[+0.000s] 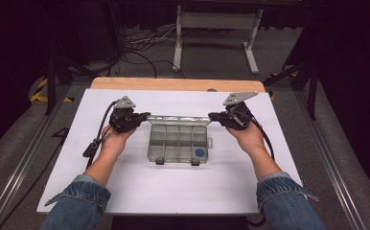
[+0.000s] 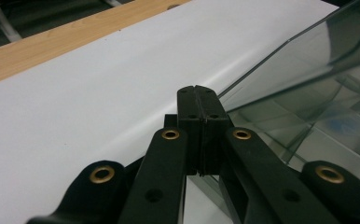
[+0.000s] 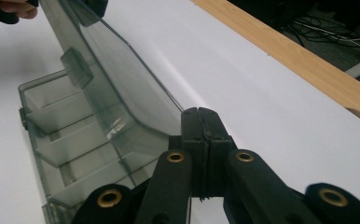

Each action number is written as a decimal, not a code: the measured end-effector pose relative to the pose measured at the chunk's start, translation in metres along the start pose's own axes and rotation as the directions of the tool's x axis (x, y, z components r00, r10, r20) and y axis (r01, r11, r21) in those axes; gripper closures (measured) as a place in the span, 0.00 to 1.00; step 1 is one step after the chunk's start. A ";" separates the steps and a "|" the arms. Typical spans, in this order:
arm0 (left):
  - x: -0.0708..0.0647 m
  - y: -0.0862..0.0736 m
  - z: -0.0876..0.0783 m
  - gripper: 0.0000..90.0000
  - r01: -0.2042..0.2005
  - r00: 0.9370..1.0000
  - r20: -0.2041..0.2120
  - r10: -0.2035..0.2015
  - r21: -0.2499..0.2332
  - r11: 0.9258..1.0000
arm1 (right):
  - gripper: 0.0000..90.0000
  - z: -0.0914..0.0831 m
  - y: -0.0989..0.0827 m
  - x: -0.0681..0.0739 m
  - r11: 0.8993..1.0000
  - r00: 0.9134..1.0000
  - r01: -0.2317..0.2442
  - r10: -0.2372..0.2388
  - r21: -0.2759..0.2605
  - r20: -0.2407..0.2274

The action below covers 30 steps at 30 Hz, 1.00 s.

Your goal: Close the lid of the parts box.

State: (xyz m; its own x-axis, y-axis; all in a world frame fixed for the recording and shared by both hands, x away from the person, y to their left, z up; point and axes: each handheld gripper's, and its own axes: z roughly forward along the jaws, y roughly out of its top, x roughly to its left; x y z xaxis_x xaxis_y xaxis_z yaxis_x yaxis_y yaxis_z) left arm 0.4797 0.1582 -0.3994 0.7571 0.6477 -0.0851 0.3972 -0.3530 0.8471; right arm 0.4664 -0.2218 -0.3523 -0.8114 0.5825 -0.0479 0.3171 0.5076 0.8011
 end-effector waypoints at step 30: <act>-0.032 -0.008 -0.030 0.97 -0.127 0.965 0.246 0.095 0.119 0.985 | 1.00 0.004 -0.007 0.054 0.984 0.976 0.110 -0.080 0.137 -0.204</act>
State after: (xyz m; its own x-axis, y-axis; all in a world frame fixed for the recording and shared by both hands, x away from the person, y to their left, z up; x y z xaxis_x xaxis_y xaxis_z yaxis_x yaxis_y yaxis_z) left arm 0.4365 0.1607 -0.3874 0.8955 0.4254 -0.1303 0.3564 -0.5104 0.7827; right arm 0.4224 -0.1914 -0.3633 -0.9173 0.3981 0.0107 0.2907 0.6508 0.7014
